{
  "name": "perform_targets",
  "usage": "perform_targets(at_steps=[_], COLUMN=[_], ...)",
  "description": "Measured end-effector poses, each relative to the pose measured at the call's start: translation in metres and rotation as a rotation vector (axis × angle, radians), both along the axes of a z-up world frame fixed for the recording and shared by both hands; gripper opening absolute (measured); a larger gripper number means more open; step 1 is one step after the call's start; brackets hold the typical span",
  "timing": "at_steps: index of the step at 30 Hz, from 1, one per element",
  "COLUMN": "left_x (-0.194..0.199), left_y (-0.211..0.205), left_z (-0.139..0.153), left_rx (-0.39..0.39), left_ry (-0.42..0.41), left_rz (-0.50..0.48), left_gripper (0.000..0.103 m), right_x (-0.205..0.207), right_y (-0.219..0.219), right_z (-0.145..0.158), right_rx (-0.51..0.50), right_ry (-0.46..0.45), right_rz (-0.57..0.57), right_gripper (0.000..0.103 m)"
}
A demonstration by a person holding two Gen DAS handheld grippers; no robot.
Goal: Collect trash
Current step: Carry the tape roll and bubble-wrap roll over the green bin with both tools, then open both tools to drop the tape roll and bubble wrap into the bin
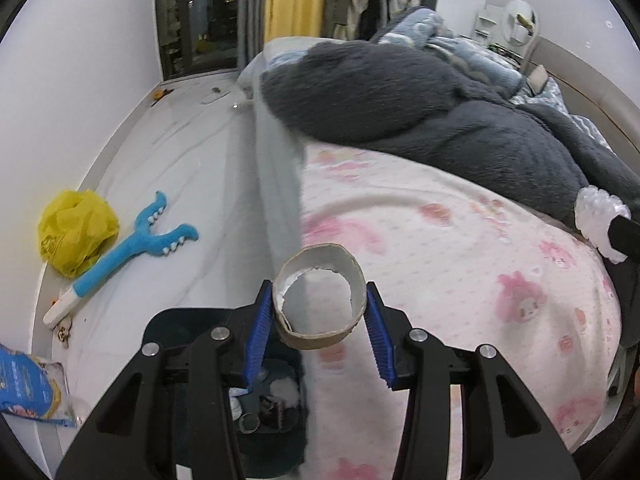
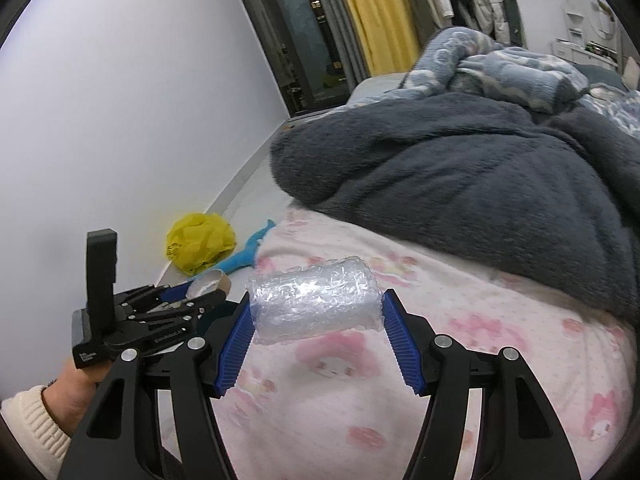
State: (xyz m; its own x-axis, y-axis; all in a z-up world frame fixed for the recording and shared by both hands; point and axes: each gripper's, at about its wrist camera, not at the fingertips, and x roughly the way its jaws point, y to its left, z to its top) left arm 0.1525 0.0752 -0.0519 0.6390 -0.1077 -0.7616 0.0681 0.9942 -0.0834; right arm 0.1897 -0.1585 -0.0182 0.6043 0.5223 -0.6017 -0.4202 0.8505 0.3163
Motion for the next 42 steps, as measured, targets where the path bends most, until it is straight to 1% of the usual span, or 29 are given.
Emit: perform_targets(at_steps=[8,12,20,26,28,34,35,37,39,42], left_x=[-0.006,-0.007,-0.015,-0.02,-0.021,-0.027,-0.029,-0.032,-0.035,-0.04], left_y=[0.042,0.065,0.098,0.128,0.138,0.151,0.152,0.156,0.16,0.169], left_z=[-0.015,-0.024,-0.043,-0.07,-0.081,-0.103,-0.105,-0.108,-0.108,-0.105], left_rx=[-0.012,-0.018,-0.008,-0.03,-0.054,-0.084,-0.097,-0.102,-0.104,-0.118], left_ry=[0.033,0.061,0.126,0.217,0.272,0.368,0.381,0.388,0.39,0.379], left_rz=[0.059,0.1,0.149,0.193,0.205,0.206,0.204,0.204,0.209,0.224], left_gripper=[0.048,0.048,0.048,0.048,0.048,0.049,0.05,0.06,0.067,0.072], right_x=[0.007,0.011,0.012,0.01,0.009,0.009,0.009,0.009,0.009,0.01], right_y=[0.043,0.064,0.113,0.155,0.167,0.201,0.208,0.22,0.231,0.243], right_z=[-0.004,-0.006,-0.005,-0.006,-0.006,-0.016,-0.019,-0.024,-0.029,-0.036], right_rx=[-0.02,-0.028,-0.028,-0.052,-0.063,-0.095,-0.099,-0.11,-0.125,-0.142], right_ry=[0.004,0.008,-0.004,-0.013,-0.02,-0.01,-0.006,0.004,0.018,0.035], right_rz=[0.065,0.095,0.163,0.235,0.259,0.306,0.312,0.323,0.332,0.341], right_gripper=[0.064,0.064,0.064,0.064,0.064,0.064,0.064,0.064,0.064,0.064])
